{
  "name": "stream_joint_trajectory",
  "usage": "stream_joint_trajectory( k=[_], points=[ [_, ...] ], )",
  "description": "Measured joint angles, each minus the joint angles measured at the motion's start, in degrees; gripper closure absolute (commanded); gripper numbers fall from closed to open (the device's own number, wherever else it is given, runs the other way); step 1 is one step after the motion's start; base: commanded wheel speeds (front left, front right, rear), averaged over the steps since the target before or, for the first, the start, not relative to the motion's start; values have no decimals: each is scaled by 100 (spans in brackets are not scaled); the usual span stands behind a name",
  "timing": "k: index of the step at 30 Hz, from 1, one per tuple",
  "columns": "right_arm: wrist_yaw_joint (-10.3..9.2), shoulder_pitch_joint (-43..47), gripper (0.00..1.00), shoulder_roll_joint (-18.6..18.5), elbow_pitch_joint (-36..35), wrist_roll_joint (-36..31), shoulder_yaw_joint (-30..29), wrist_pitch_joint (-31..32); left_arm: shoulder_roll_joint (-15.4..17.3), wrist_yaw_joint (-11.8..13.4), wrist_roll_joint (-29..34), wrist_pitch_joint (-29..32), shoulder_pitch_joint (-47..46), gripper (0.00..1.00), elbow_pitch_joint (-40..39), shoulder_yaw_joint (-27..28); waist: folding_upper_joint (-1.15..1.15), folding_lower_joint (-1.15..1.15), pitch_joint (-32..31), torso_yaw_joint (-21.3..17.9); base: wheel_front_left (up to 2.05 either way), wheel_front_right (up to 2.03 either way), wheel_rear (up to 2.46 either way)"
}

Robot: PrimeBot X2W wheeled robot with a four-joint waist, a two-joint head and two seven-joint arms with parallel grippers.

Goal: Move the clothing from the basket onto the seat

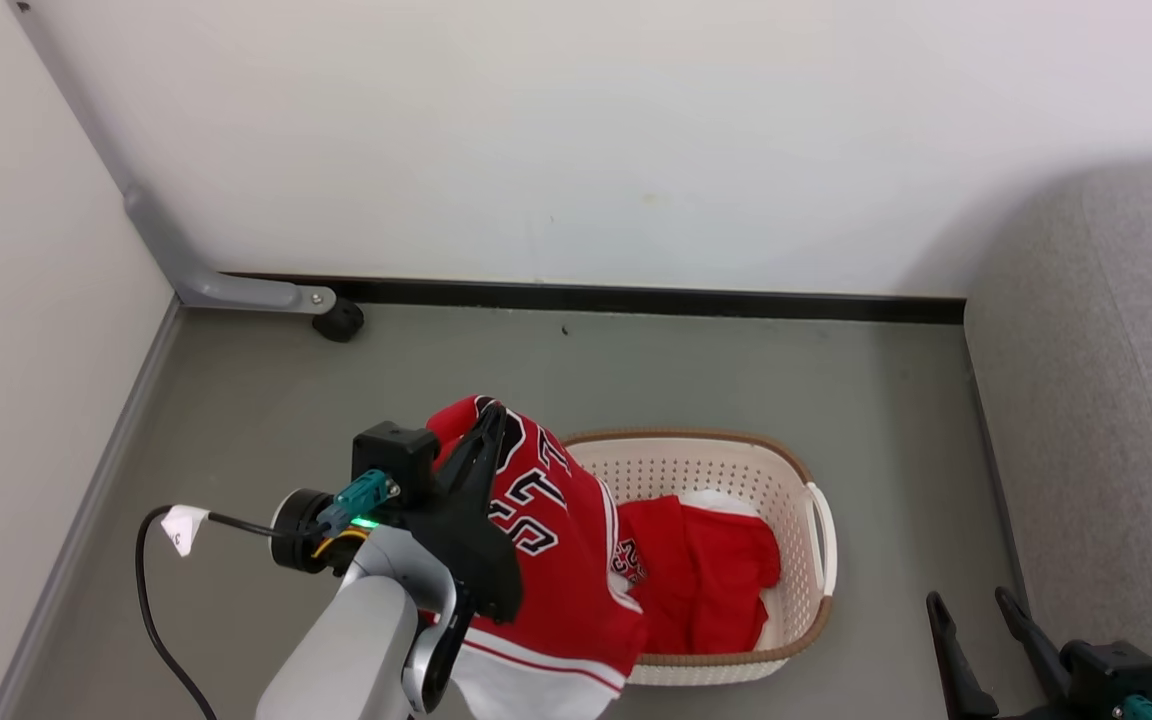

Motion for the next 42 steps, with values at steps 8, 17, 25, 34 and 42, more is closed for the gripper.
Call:
stream_joint_trajectory(
  k=[8,17,25,34,42],
  points=[
    [26,110,0,-12,-204,-101,-23,0,4,82,-52,13,125,100,-286,24,0,1,-229,158,0,0,0],
    [96,41,0,-62,-398,-276,75,0,7,176,-52,104,136,100,-517,21,1,1,-329,327,0,0,0],
    [156,-355,0,-55,-570,-422,442,0,56,269,-52,205,258,100,-753,19,1,1,-379,408,0,0,0],
    [222,-1031,0,102,-558,-561,1288,0,58,272,-48,348,254,100,-948,-67,1,1,-380,493,0,0,0],
    [222,-1639,0,-5,-469,-386,2729,-1,53,219,-48,471,246,100,-1236,-294,1,1,-393,719,0,0,0]
  ],
)
